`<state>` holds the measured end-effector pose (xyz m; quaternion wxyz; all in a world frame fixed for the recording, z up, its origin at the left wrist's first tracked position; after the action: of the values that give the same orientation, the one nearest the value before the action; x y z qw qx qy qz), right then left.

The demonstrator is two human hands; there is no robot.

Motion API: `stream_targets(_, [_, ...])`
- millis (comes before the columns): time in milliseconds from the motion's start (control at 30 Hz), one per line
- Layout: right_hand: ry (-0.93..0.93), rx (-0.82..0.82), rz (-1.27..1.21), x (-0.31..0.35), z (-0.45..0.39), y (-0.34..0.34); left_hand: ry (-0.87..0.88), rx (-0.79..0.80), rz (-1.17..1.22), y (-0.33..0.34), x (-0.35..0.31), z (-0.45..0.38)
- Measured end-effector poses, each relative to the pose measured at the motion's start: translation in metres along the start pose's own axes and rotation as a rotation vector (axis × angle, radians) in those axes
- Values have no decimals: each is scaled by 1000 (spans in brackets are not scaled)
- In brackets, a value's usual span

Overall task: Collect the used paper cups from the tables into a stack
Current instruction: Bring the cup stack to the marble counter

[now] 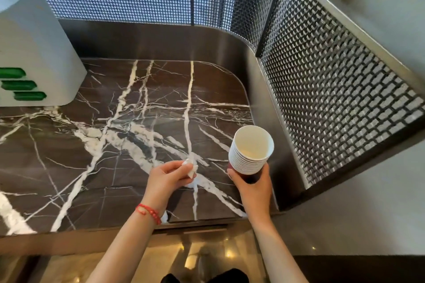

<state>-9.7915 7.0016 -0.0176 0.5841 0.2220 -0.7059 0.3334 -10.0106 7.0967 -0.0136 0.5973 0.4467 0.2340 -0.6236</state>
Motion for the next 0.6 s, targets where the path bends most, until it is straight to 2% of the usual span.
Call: stream_targets(600, [-44,-256,56,12,-81,15,-12,18,21,9,-16,-38])
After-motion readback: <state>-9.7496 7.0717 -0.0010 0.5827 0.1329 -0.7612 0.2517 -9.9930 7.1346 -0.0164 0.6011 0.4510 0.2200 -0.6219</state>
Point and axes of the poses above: each hand's wrist, its own z-axis away from the middle knuckle, its own y-axis out of the palm, x = y × z, the point moved 10 cm from there along -z, towards the middle knuckle, and after that the axes turned 6 degrees about -y, right-handed, at the moved point
